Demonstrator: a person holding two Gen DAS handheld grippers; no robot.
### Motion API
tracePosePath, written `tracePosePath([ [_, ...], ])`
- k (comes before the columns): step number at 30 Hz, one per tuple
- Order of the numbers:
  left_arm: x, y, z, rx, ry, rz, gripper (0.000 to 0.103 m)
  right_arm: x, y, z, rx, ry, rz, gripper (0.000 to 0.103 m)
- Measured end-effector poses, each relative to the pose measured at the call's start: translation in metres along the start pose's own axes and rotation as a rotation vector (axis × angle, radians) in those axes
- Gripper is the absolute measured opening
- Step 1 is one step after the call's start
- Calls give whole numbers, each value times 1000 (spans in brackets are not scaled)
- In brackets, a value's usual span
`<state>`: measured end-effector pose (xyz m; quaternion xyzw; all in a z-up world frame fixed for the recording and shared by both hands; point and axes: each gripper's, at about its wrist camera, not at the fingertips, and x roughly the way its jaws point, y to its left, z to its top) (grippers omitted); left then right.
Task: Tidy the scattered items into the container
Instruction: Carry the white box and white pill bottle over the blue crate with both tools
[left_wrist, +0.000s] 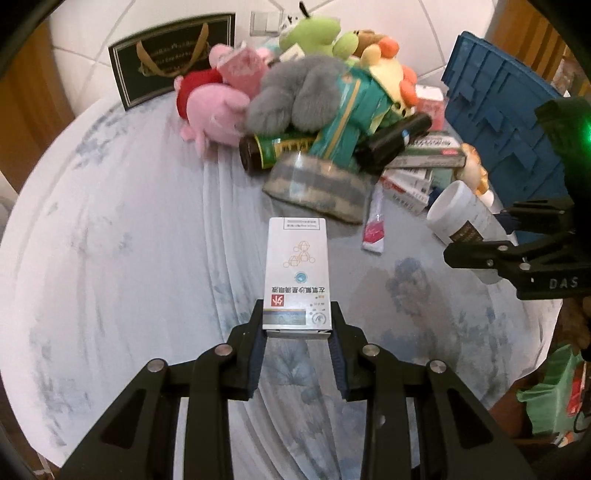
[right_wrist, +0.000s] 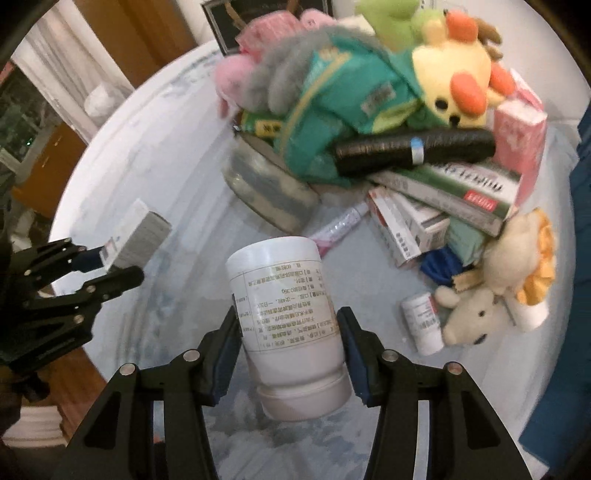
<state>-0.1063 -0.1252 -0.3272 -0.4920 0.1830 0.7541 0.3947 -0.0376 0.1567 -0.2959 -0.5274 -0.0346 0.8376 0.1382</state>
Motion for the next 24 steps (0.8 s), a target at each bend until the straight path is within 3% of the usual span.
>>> tracePosePath([
  [24,-156,-59,85,92,-277,67,30,-191,19,-12,-55,-318,19,51],
])
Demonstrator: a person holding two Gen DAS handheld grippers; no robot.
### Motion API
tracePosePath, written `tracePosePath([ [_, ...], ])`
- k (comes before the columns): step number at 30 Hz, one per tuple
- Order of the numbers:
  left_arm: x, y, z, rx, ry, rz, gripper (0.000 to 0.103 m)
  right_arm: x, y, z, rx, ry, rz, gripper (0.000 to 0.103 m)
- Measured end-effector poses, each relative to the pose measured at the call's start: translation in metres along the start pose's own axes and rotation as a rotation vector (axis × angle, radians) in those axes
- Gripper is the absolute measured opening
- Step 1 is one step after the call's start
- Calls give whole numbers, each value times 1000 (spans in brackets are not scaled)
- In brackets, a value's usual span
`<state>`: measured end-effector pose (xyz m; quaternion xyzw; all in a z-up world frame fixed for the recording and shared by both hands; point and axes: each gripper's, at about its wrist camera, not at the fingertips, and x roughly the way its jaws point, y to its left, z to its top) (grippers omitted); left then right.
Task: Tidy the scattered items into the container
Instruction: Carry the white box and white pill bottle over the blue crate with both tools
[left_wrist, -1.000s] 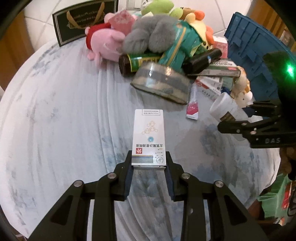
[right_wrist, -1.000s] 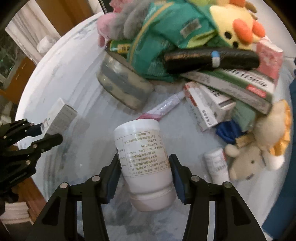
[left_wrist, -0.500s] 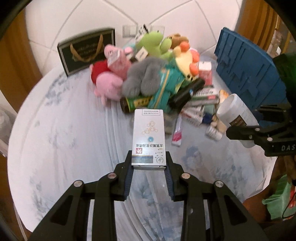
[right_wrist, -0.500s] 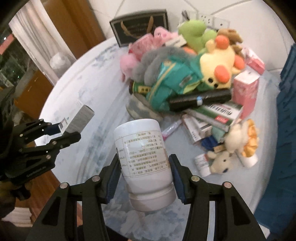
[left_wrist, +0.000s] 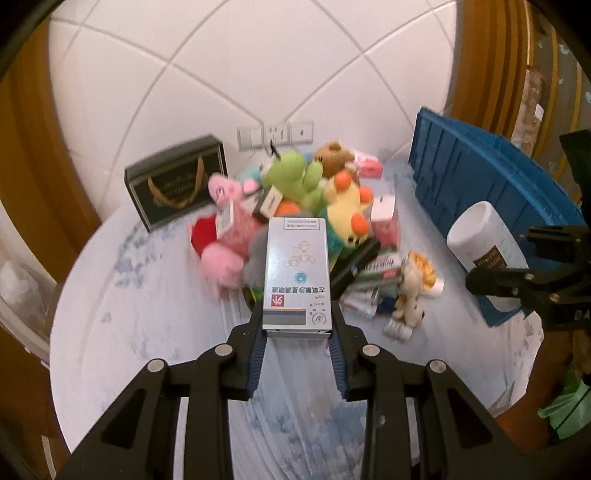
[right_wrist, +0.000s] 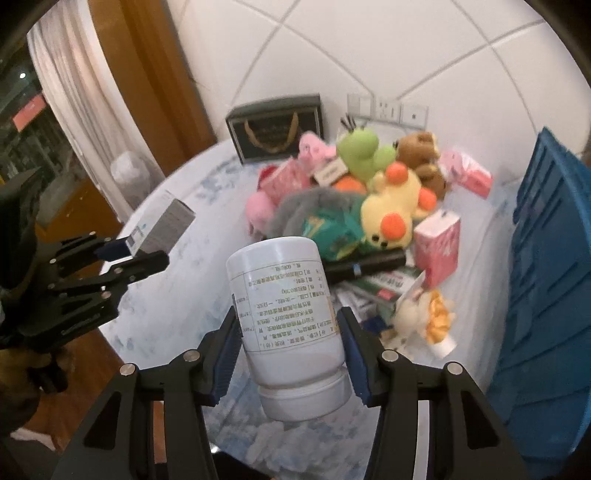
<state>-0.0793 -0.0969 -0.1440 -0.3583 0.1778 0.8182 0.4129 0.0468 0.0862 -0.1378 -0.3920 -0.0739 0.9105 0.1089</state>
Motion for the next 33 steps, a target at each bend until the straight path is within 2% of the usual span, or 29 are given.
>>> tracePosePath([
  [7,-27,-17,28,28,-62,21,30,-49,0,11,-19,-95,23,51],
  [15,-54,-38,62,46,-132,62,30,-90,-22,14,-20,-175,31,51],
  [25,-69,-84,107,94,-184,79,30,-149,-75,19,28,-288,24,51],
  [33,-61,-149,136,156,-206,31,30,-189,-130,13,76,-339,-11,51],
])
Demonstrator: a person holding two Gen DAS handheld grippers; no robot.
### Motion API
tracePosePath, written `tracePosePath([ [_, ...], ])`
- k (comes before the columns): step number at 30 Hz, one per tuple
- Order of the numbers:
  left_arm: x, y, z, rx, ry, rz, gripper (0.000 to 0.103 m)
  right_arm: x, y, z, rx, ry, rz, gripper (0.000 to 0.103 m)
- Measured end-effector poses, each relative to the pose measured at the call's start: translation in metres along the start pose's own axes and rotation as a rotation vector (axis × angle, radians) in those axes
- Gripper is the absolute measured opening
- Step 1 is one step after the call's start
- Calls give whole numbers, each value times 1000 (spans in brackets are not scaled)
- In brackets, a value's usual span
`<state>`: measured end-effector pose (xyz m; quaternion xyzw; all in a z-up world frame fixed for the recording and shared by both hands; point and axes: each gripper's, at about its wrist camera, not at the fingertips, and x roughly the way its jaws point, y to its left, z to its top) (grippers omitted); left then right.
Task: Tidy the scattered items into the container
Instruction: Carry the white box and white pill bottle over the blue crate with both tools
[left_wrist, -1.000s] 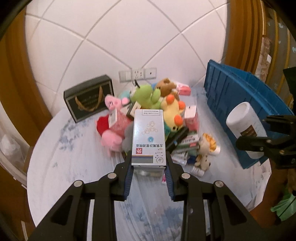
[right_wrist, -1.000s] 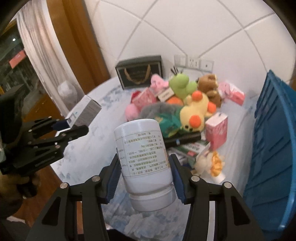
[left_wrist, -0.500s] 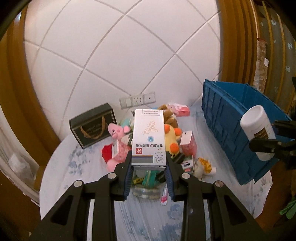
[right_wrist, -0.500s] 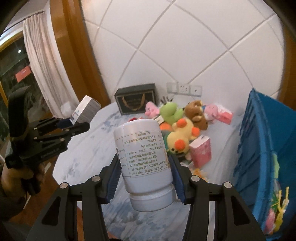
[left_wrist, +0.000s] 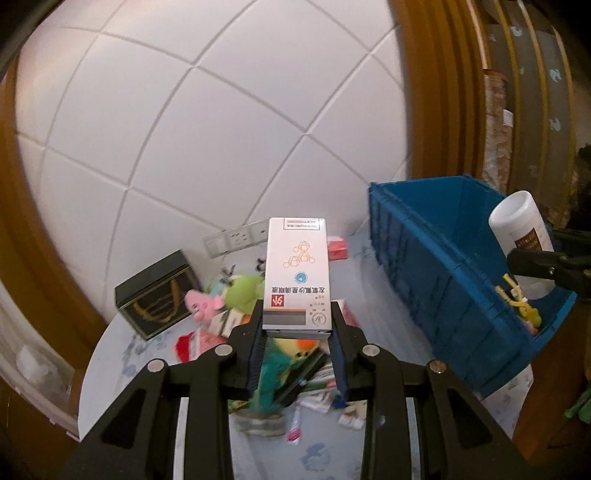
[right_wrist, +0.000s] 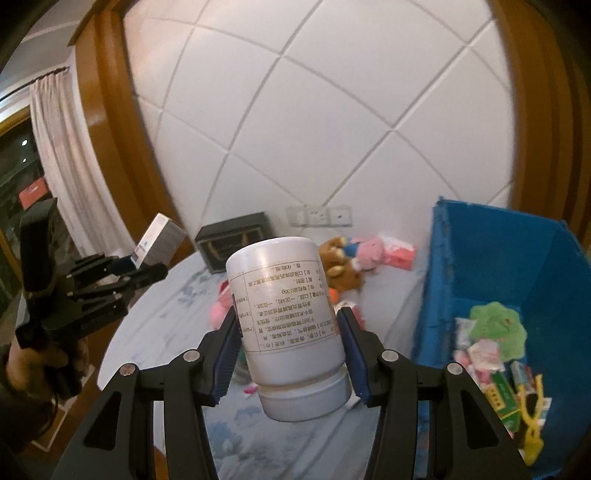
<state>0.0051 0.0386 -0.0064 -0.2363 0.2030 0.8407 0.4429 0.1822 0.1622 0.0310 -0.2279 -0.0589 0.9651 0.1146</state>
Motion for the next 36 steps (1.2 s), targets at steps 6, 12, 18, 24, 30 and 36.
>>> tracePosePath([
  [6,7,-42,18,32,-23,-48,30,-27,-32,4,11,-23,-31,51],
  [12,16,-76,34,53,-38,-78,30,-49,-60,6,21,-40,-55,51],
  [18,23,-110,51,93,-49,-112,30,-67,-89,3,47,-52,-86,51],
  [24,30,-147,69,141,-60,-164,30,-86,-120,-5,68,-15,-84,51],
  [30,35,-183,86,194,-74,-231,30,-101,-144,-8,112,-20,-127,51],
  [36,40,-225,96,255,-83,-301,30,-107,-167,-12,145,-18,-159,51],
])
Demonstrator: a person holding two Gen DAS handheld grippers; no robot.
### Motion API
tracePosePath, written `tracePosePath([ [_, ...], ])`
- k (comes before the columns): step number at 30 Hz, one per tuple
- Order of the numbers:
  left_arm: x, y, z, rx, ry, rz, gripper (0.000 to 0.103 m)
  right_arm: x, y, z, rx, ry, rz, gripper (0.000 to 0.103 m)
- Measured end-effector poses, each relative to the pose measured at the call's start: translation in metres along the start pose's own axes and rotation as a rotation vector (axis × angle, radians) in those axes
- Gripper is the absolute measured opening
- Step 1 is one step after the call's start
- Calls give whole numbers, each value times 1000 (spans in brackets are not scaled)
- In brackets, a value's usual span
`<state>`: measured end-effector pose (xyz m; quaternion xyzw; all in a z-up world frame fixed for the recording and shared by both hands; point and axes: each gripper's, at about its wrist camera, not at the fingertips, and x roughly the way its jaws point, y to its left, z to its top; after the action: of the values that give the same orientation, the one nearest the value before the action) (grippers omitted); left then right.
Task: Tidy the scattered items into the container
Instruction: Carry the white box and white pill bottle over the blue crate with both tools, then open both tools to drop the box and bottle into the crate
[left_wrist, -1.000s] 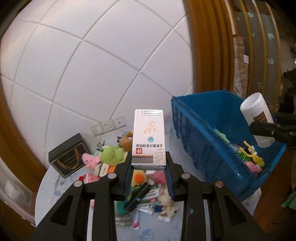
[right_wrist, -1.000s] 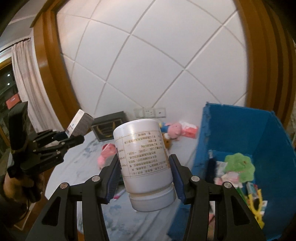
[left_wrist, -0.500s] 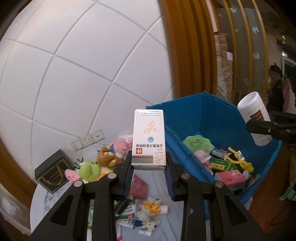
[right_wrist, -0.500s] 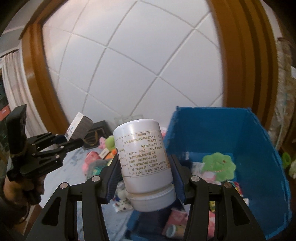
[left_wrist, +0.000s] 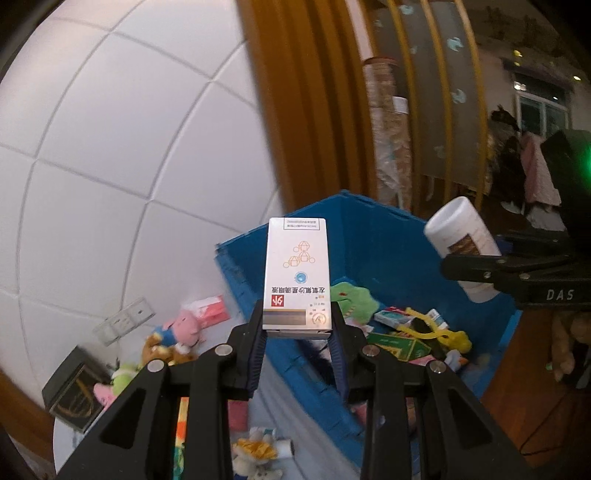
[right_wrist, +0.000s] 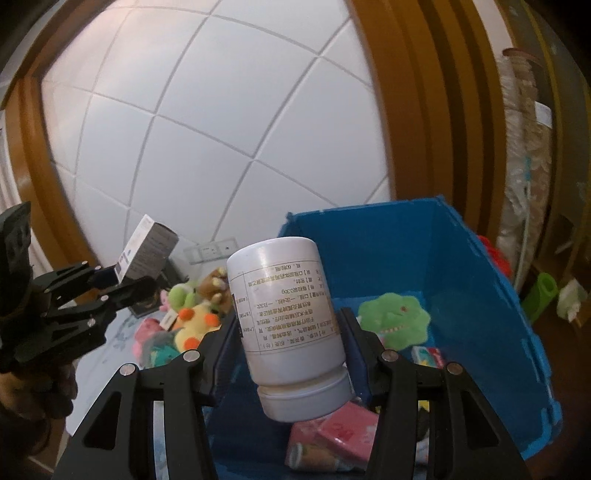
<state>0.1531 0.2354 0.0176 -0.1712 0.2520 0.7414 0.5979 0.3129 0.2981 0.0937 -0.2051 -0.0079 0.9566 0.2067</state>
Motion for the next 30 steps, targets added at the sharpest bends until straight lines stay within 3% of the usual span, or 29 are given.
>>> tracePosePath([
  [15,51,-52,36,66,2,-126,30,-7,-65,-5,75,19,-96,51],
  [28,77,-69,56,80,3,-196,30,-7,-87,1,89,21,-146,52],
  [29,79,-68,57,70,7,-196,35,-6,-87,1,81,21,-149,56],
  [30,79,-64,56,52,7,-171,44,-5,-85,1,70,20,-152,76],
])
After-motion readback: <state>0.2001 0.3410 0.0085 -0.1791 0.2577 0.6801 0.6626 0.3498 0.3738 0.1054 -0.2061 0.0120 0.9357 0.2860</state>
